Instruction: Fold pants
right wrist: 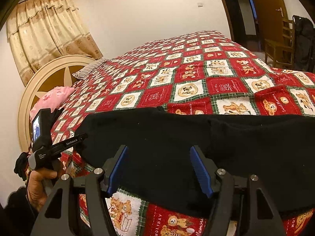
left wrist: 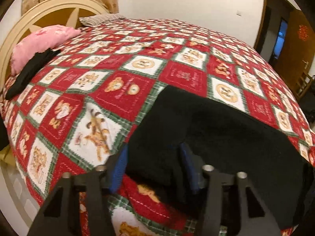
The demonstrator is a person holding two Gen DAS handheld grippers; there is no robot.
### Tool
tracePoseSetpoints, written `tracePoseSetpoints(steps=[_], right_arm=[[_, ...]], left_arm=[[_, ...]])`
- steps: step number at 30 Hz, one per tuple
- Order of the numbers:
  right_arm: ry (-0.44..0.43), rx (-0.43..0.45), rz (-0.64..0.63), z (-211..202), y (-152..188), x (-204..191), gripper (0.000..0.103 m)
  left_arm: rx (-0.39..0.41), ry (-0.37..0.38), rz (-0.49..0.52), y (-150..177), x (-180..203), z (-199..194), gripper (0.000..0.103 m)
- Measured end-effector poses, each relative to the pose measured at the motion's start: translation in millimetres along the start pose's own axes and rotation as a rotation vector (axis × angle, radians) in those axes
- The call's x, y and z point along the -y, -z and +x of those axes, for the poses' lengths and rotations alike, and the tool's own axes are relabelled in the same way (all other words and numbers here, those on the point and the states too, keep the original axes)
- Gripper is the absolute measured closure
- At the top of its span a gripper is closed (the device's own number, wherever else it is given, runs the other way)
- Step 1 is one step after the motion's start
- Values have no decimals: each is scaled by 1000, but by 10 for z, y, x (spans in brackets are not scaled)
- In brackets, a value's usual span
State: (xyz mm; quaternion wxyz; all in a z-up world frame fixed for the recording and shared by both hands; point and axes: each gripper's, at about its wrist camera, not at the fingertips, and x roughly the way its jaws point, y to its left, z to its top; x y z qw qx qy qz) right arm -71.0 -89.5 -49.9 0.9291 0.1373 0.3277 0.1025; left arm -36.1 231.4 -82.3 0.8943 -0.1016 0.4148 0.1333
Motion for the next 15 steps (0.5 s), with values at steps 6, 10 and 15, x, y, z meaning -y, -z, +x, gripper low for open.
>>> tracePoseSetpoints(steps=[6,10,15], right_arm=[[11,15,33,-28,3,66,37],[29,30,79,-67,-5,174,37],[66,57,189,-161,-24,454,37]], left_arm=[[-17,43,8,-6,97,-39,81],[-13,51,2,-49,116,-96,82],[54,79,43,-169,246,-346,83]])
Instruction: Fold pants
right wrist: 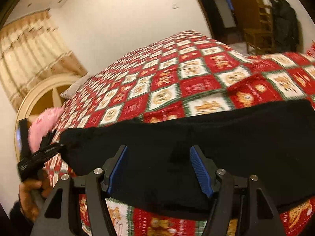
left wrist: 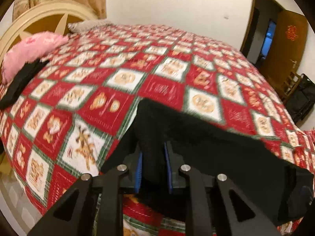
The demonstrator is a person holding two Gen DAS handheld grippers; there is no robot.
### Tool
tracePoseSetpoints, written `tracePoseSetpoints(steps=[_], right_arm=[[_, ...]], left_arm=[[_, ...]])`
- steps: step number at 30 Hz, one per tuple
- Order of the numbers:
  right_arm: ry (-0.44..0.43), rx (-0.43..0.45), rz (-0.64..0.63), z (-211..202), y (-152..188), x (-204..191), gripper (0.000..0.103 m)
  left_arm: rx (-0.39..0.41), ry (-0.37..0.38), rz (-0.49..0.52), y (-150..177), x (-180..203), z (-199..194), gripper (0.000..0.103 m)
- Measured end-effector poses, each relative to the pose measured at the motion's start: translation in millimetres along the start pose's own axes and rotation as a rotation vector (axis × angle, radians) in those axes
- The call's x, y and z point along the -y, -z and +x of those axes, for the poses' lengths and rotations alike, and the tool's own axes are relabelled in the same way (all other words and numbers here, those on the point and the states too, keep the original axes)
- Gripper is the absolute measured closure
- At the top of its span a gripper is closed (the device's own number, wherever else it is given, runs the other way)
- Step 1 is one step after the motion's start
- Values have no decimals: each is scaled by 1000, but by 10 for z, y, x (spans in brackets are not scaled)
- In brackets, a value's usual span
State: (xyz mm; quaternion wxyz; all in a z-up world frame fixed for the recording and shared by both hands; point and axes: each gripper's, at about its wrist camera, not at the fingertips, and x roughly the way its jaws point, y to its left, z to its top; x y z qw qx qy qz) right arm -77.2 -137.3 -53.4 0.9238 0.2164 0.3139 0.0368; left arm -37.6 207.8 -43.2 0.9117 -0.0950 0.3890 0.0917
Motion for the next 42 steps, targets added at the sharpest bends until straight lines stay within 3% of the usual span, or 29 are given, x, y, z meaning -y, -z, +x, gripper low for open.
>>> tracePoseSetpoints(steps=[7,18,20,24,30,33,35,36,40,42], right_arm=[[100,69,158,-265,-70,567,37],[166,147,253,-658,-54,996,37],[170,150,267,-692,-45,1045,37],[161,140,255,-682,-27,1019,37],[137,113,235,-591,-6,936,37],[138,113,235,-604,3,927,37],[142,124,238,-638,-2,931,37],[143,129,239,-654,-4,937,37],[127,140,242,-708,15,955,37],[103,133,237,-707,27,932,37]], left_arm=[[133,191,148,-107,644,-543,83],[155,501,462,292,1927,-846,83],[177,521,532,427,2135,-889,83],[138,554,609,615,2404,-845,83],[141,535,610,549,2453,-839,82],[61,529,643,487,2496,-739,64],[-35,580,707,521,2520,-686,40],[-64,615,737,532,2482,-708,38],[-20,670,843,583,2153,-911,18],[22,672,866,559,1886,-1016,17]])
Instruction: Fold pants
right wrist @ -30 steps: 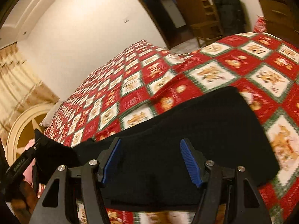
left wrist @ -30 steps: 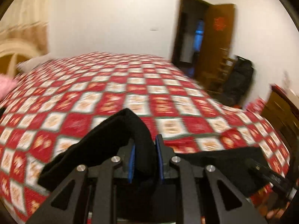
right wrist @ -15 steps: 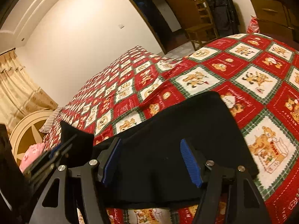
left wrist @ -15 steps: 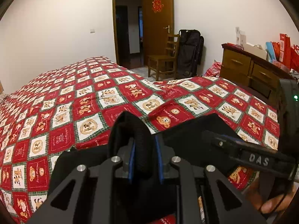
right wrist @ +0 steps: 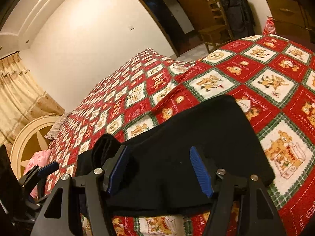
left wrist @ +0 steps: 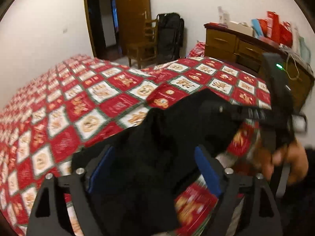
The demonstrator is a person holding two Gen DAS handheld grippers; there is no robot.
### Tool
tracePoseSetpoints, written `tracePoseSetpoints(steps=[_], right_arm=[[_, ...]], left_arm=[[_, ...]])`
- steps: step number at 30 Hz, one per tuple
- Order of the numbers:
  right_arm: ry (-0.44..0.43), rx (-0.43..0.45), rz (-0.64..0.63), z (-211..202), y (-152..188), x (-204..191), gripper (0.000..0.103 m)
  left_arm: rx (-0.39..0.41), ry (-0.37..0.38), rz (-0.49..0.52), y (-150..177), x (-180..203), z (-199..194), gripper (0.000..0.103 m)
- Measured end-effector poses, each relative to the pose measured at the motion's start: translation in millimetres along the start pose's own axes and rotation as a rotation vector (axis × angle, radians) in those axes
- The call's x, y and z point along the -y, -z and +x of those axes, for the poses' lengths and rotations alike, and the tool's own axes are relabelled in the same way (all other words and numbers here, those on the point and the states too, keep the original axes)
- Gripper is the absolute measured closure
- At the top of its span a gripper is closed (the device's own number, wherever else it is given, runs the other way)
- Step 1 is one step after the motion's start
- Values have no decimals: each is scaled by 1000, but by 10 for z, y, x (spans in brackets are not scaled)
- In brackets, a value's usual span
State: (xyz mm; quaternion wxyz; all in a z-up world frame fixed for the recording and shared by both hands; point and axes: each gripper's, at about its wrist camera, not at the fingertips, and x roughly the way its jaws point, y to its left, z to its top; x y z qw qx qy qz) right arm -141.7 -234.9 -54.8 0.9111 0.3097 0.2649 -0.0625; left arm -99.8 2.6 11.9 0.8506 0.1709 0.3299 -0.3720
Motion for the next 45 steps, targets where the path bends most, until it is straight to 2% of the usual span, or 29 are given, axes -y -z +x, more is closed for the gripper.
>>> tracePoseSetpoints(steps=[1,3,5,7,8,11,12,13,16,18,19,21,24,25,26,30,33,34,35,36,37,39,40,41,43,44,45], right_arm=[[-20,0,-3,-10,7,-22,37],[-116,-10,-38,-42,37,-145,37],[-234,-59,-94,-15,75,-333,37],[-343,-138,-137,90,180,-545,37],[-360,-179,-157,161,235,-621,37],[-328,-292,-228,418,459,-812,40],[-331,-322,-233,485,513,-845,43],[-338,-352,-238,550,562,-879,52],[-346,-386,-317,648,631,-1042,56],[-329,-396,-360,710,642,-1130,74],[-332,-409,-375,739,644,-1171,95],[-353,-414,-396,743,602,-1212,96],[-437,-367,-412,632,430,-1328,96],[-445,-302,-442,556,237,-1402,96],[-445,-302,-442,556,237,-1402,96],[-437,-190,-431,545,-282,-1369,96],[-414,-210,-413,757,-518,-1247,96],[-355,-262,-376,1005,-556,-1090,95],[-355,-262,-376,1005,-556,-1090,94],[-327,-314,-312,1153,-582,-934,94],[-321,-349,-247,1223,-609,-829,90],[-348,-399,-30,1243,-667,-479,77],[-371,-382,57,1143,-703,-298,61],[-386,-343,88,1023,-709,-185,46],[-367,-215,117,718,-723,16,38],[-349,-172,113,597,-702,70,38],[-333,-168,99,537,-667,79,38]], left_arm=[[4,3,-2,49,-55,-81,16],[19,-12,-29,140,-223,-254,15],[51,-71,-85,227,-436,-390,8],[63,-141,-164,305,-652,-439,8],[59,-171,-214,338,-766,-434,8],[37,-238,-360,423,-1039,-377,8],[35,-242,-397,447,-1094,-364,8],[34,-243,-422,472,-1129,-353,8],[41,-250,-429,513,-1147,-329,8],[40,-269,-410,517,-1132,-318,8],[40,-274,-404,530,-1144,-327,8],[37,-280,-397,531,-1162,-312,8],[38,-282,-395,536,-1174,-317,8],[44,-285,-395,534,-1181,-326,8],[52,-286,-397,526,-1192,-340,8],[99,-291,-412,426,-1248,-401,8],[124,-285,-406,337,-1250,-417,8],[126,-277,-402,304,-1245,-398,8],[124,-268,-399,274,-1234,-365,8],[120,-255,-392,240,-1217,-305,8],[115,-248,-388,221,-1195,-260,8],[93,-235,-383,179,-1150,-141,8],[85,-226,-383,171,-1133,-106,8],[79,-209,-379,167,-1106,-71,8],[74,-191,-362,168,-1067,-38,8],[70,-190,-348,169,-1052,-16,8],[65,-194,-340,171,-1045,10,8]])
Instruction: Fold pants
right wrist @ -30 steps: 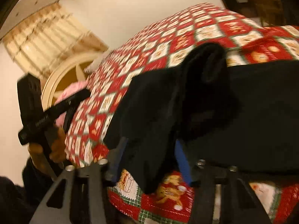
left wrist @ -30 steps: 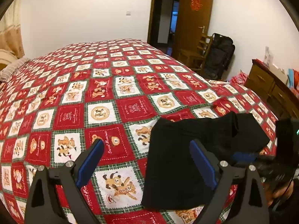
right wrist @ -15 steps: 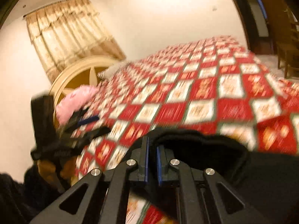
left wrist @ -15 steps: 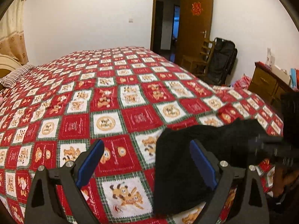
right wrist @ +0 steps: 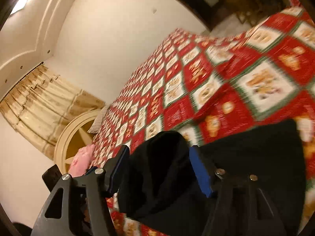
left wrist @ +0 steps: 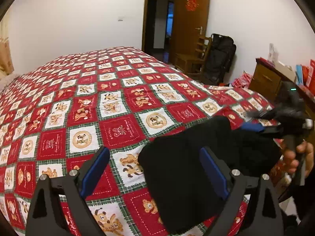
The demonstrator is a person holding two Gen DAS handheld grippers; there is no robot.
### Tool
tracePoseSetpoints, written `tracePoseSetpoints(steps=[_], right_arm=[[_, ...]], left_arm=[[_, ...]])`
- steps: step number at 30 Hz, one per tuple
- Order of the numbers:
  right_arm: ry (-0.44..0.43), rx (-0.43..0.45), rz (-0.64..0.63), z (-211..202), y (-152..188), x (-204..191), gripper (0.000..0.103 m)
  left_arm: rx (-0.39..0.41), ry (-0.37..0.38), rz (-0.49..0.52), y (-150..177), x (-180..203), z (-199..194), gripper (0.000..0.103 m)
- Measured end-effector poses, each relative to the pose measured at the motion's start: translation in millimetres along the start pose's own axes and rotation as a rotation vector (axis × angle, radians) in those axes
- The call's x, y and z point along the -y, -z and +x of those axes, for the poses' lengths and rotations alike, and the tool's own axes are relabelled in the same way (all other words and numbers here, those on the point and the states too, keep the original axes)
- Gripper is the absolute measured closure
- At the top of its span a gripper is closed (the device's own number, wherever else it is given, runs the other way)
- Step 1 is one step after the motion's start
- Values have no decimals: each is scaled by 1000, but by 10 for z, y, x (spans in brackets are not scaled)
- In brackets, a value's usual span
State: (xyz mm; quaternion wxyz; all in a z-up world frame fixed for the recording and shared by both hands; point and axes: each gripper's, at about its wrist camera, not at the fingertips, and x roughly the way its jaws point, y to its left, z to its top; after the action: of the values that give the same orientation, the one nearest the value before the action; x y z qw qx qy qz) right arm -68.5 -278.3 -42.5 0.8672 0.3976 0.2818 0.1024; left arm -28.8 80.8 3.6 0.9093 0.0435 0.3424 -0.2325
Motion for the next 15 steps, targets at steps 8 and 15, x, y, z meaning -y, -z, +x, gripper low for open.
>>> tracePoseSetpoints(steps=[8,15], right_arm=[[77,-100,-326,314,560,-673,54],[171,-230,-428,831,790,-672,97]], left_arm=[[-26,-4,-36,49,17,69,8],[-25,-24,-55,86,-58,18,8]])
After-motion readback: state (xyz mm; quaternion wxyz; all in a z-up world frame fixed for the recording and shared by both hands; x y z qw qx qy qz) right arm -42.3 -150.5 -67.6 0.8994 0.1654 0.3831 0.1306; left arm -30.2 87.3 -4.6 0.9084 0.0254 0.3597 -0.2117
